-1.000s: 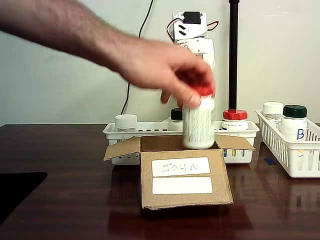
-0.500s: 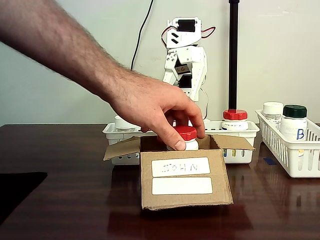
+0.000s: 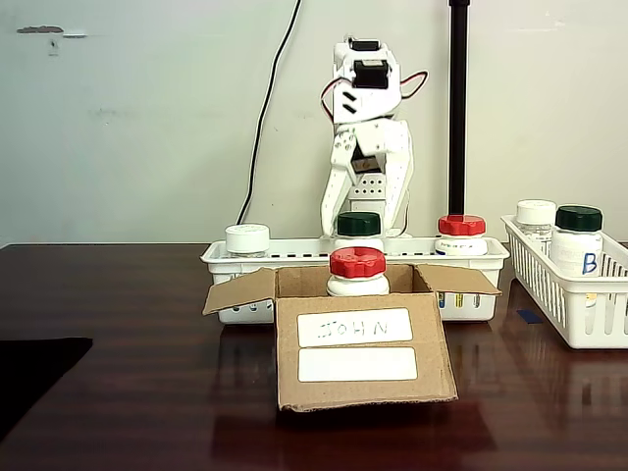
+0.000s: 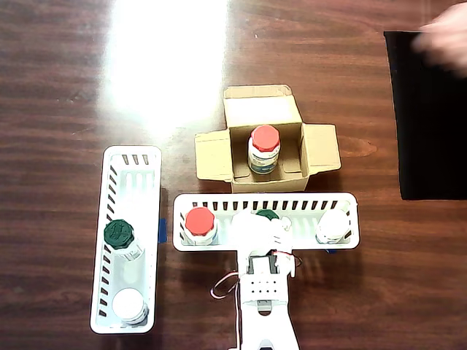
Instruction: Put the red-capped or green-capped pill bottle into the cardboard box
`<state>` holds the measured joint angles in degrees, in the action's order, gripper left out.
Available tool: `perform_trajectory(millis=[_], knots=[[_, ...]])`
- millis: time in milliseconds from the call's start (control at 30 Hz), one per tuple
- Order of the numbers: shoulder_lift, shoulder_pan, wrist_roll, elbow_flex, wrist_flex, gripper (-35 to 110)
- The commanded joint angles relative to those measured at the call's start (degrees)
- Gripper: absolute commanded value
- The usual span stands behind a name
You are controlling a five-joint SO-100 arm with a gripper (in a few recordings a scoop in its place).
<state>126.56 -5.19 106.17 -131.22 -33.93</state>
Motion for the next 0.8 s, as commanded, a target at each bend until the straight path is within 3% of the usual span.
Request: perform_trajectory(millis=[0, 300, 367, 533, 567, 767], knots=[[2.7, 0.4, 1.1, -2.8, 3.5, 58], [3.9, -1.0, 4.4, -7.9, 6.1, 51], [4.0, -1.8, 4.9, -7.7, 6.0, 40], [4.9, -3.3, 5.7, -4.7, 2.2, -4], [5.3, -3.3, 5.4, -3.7, 0.4, -6], [9.8, -1.1, 1.5, 1.8, -9.1, 4]])
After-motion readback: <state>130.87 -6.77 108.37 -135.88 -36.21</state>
